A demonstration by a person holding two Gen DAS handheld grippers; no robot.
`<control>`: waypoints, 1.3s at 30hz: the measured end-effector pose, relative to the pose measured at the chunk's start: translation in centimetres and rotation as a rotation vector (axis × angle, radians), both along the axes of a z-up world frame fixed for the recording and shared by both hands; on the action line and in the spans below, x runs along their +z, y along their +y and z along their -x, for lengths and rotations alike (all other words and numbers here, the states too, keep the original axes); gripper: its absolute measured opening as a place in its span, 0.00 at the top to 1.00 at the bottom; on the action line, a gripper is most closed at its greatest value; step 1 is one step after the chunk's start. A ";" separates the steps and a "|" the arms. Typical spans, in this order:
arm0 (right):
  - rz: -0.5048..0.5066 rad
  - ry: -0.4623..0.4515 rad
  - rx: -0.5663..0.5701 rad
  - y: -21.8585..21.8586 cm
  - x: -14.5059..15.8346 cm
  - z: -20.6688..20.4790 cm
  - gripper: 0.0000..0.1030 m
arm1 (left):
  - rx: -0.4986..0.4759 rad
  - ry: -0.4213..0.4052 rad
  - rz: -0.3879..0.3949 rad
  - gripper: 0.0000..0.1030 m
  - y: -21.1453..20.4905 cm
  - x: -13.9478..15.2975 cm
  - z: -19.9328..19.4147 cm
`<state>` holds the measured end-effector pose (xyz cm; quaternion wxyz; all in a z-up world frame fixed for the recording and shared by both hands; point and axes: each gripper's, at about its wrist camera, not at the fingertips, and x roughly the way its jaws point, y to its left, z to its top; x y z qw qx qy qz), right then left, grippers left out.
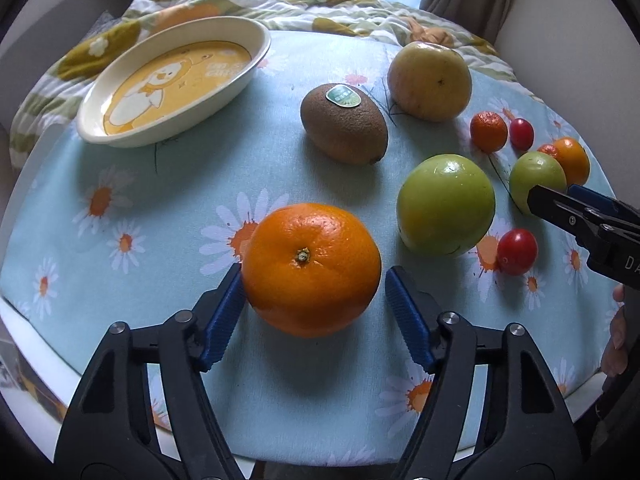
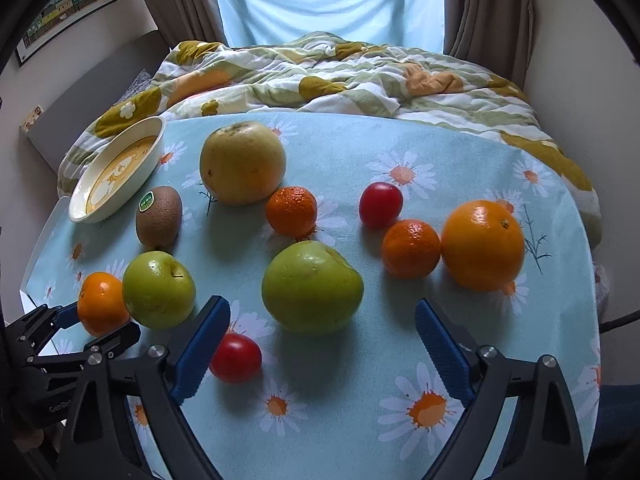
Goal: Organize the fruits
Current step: 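Grasp the orange with the left tool while the right tool grasps a green apple, then carry the orange into the duck bowl and open the left tool while the right tool carries the apple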
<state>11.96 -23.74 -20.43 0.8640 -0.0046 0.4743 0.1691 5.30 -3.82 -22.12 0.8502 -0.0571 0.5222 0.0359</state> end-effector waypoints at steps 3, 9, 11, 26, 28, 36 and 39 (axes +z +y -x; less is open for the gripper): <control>0.003 0.006 0.016 0.5 -0.5 -0.5 0.12 | -0.001 -0.008 -0.026 0.36 0.0 0.1 -0.1; -0.005 0.030 0.033 1.0 -1.2 -1.2 0.27 | -0.001 -0.011 -0.021 0.37 0.2 0.1 -0.2; -0.008 0.038 0.034 1.1 -1.4 -1.4 0.28 | -0.002 -0.012 -0.025 0.37 0.2 0.1 -0.1; 0.032 0.002 0.053 1.7 -1.0 -1.4 0.50 | 0.042 -0.030 -0.023 0.37 1.5 1.0 1.2; 0.021 -0.007 0.054 1.6 -0.4 -1.3 0.50 | 0.047 -0.042 -0.022 0.37 1.6 1.7 1.3; -0.004 -0.050 0.082 2.1 3.2 -0.3 0.50 | 0.059 -0.112 -0.014 0.37 2.5 5.6 1.7; -0.008 -0.069 0.096 2.6 4.6 0.0 0.50 | 0.063 -0.147 -0.014 0.37 3.1 7.3 1.6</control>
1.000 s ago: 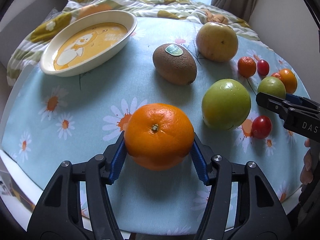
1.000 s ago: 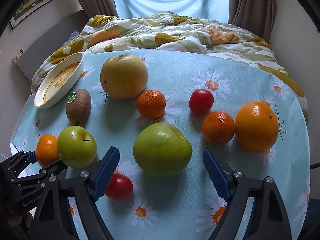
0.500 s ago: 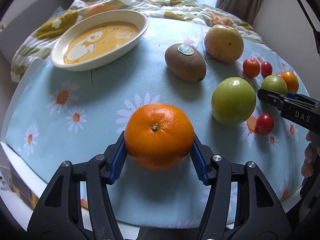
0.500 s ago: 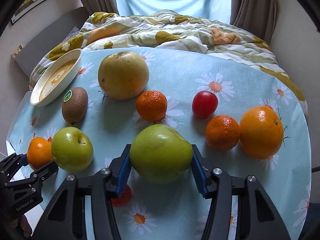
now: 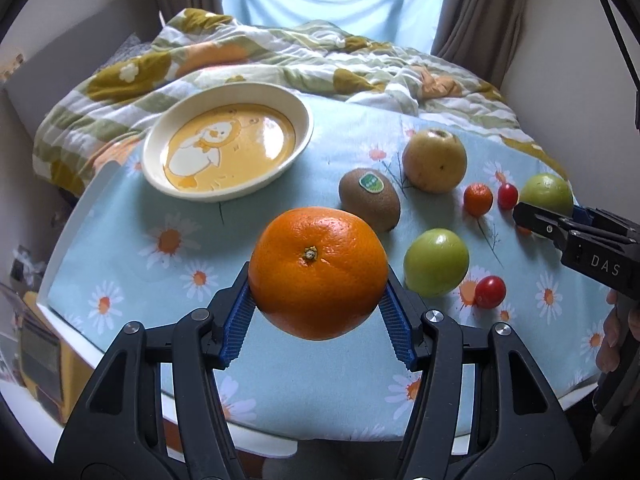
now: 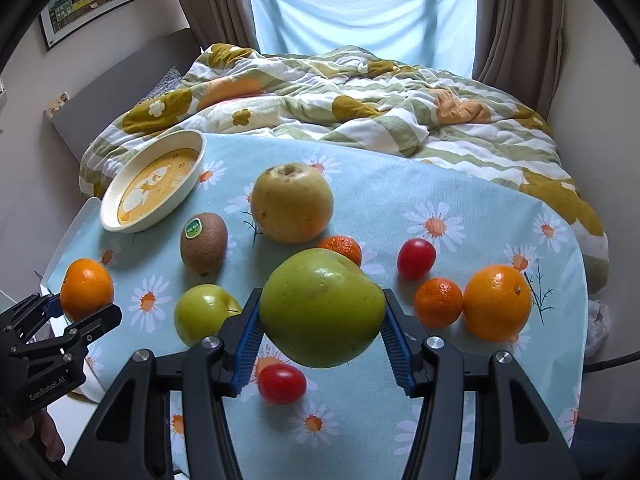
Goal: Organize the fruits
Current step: 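Carry the orange into the duck bowl and open the left tool while the right tool carries the apple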
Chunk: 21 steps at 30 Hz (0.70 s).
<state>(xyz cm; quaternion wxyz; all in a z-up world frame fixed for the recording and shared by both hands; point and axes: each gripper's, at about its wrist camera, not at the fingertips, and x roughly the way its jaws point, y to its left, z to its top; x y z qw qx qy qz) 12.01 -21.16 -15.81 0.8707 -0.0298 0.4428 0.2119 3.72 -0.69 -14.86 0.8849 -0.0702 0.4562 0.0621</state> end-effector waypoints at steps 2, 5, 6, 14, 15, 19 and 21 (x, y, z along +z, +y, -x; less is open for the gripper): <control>0.000 -0.017 0.009 0.5 1.1 0.1 0.50 | -0.001 -0.023 -0.003 0.37 0.6 1.1 -0.3; -0.003 -0.040 0.015 1.6 2.5 0.3 0.50 | -0.012 -0.057 -0.012 0.37 1.8 2.5 -0.9; -0.004 -0.048 0.014 2.0 3.0 0.2 0.50 | -0.017 -0.066 -0.010 0.37 2.3 2.9 -1.1; -0.028 -0.073 -0.039 6.9 5.9 -0.9 0.50 | -0.088 -0.069 -0.010 0.37 7.8 4.7 -4.5; -0.031 -0.069 -0.048 7.6 6.0 -1.1 0.50 | -0.100 -0.065 -0.012 0.37 8.6 4.7 -5.0; -0.037 -0.057 -0.072 10.6 6.2 -2.1 0.50 | -0.145 -0.052 -0.023 0.37 11.8 4.6 -7.4; -0.036 -0.051 -0.086 12.0 6.0 -2.7 0.50 | -0.166 -0.041 -0.025 0.37 13.2 4.3 -8.7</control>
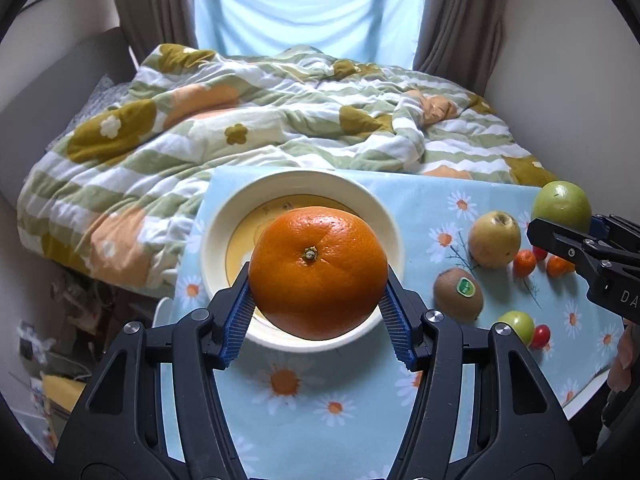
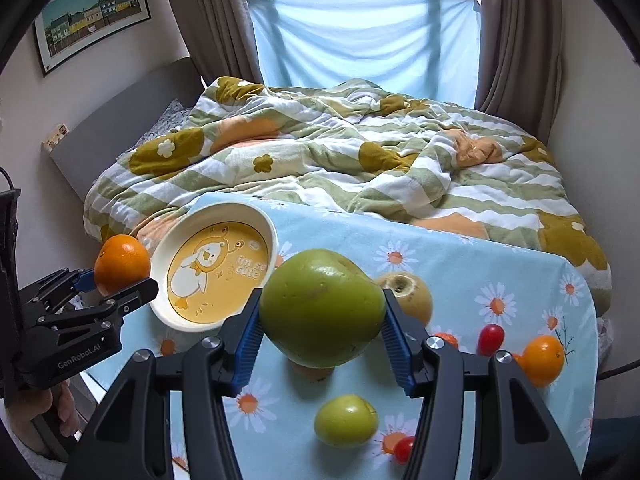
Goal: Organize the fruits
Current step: 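Carry the orange into the duck bowl and open the left tool while the right tool carries the apple, then lower the green apple into the duck bowl and open the right tool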
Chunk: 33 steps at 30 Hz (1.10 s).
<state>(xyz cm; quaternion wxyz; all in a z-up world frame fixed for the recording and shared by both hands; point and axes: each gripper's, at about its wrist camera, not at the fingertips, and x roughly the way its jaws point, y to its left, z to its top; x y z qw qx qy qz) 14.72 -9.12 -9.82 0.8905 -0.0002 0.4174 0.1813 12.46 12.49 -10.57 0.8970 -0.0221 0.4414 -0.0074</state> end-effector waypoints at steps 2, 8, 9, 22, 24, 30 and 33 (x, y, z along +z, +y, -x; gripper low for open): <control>-0.004 0.009 -0.016 1.3 -0.3 -0.6 0.50 | -0.024 0.011 -0.003 0.37 1.3 -0.6 -1.4; -0.008 0.031 -0.058 4.7 -1.2 -2.3 0.50 | -0.107 0.052 -0.014 0.37 4.1 -2.9 -5.3; -0.007 0.034 -0.065 5.2 -1.5 -2.6 0.50 | -0.122 0.058 -0.016 0.37 4.4 -3.4 -5.9; 0.008 0.089 -0.187 7.2 -4.1 -4.8 0.50 | -0.300 0.141 -0.023 0.37 4.6 -8.9 -12.3; 0.010 0.095 -0.206 7.2 -4.3 -4.8 0.50 | -0.317 0.146 -0.028 0.37 4.3 -9.3 -12.7; 0.010 0.099 -0.265 6.8 -4.0 -4.4 0.50 | -0.346 0.149 -0.025 0.21 3.7 -9.5 -12.9; 0.010 0.093 -0.285 6.5 -3.4 -4.1 0.50 | -0.354 0.094 -0.014 0.00 3.5 -8.4 -12.5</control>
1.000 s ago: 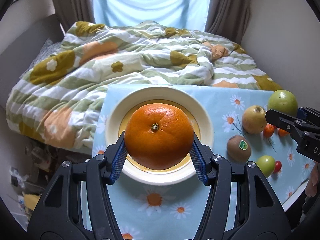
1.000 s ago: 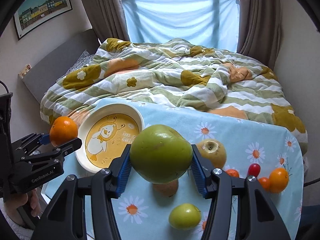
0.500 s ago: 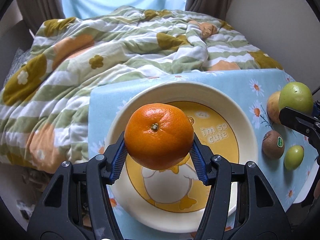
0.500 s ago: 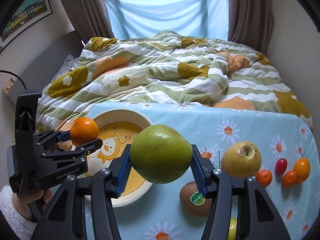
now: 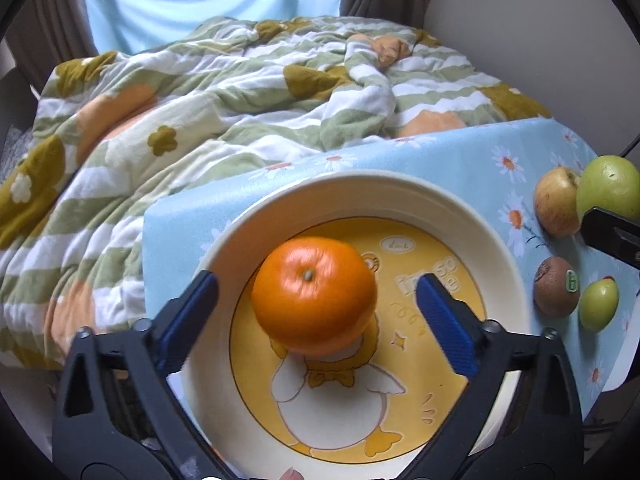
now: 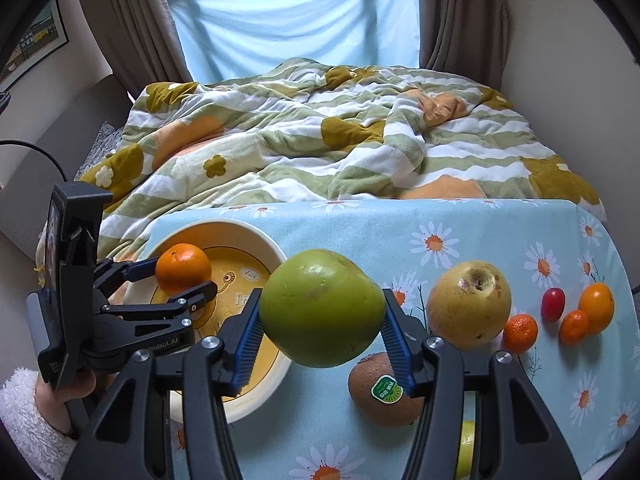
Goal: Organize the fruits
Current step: 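Lower the green apple into the duck bowl and open the right tool, then withdraw both open tools from the bowl back over the fruit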
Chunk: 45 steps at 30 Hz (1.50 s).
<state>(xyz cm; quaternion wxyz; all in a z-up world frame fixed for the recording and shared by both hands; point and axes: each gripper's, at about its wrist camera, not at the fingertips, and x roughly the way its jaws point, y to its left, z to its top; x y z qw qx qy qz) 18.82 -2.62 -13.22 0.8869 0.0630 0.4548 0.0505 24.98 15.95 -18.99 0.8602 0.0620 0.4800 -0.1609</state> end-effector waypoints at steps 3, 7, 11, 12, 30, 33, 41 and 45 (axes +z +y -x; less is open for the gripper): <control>0.003 -0.003 -0.007 -0.3 0.5 0.2 0.50 | -0.002 -0.012 -0.010 0.00 -0.1 0.7 0.2; -0.001 -0.004 0.009 -0.5 0.9 0.0 0.50 | 0.029 -0.007 0.002 0.00 0.5 1.3 0.7; 0.000 -0.010 0.053 -0.2 1.1 -0.5 0.50 | 0.070 -0.006 0.001 0.00 1.2 2.0 1.8; -0.002 -0.011 0.069 0.0 1.1 -0.7 0.50 | 0.082 -0.004 -0.002 0.00 1.4 2.1 2.1; 0.015 0.028 0.423 6.5 -2.4 -4.9 0.50 | 0.291 0.024 -0.004 0.00 5.4 3.3 7.9; 0.027 0.039 0.452 7.3 -3.5 -5.3 0.50 | 0.315 0.033 -0.001 0.00 5.8 2.9 8.5; 0.033 0.027 0.483 8.0 -4.2 -5.7 0.50 | 0.338 0.045 -0.003 0.00 6.0 2.2 9.2; 0.011 -0.012 0.479 7.9 -3.1 -5.5 0.08 | 0.346 0.044 0.002 0.00 6.0 2.2 9.3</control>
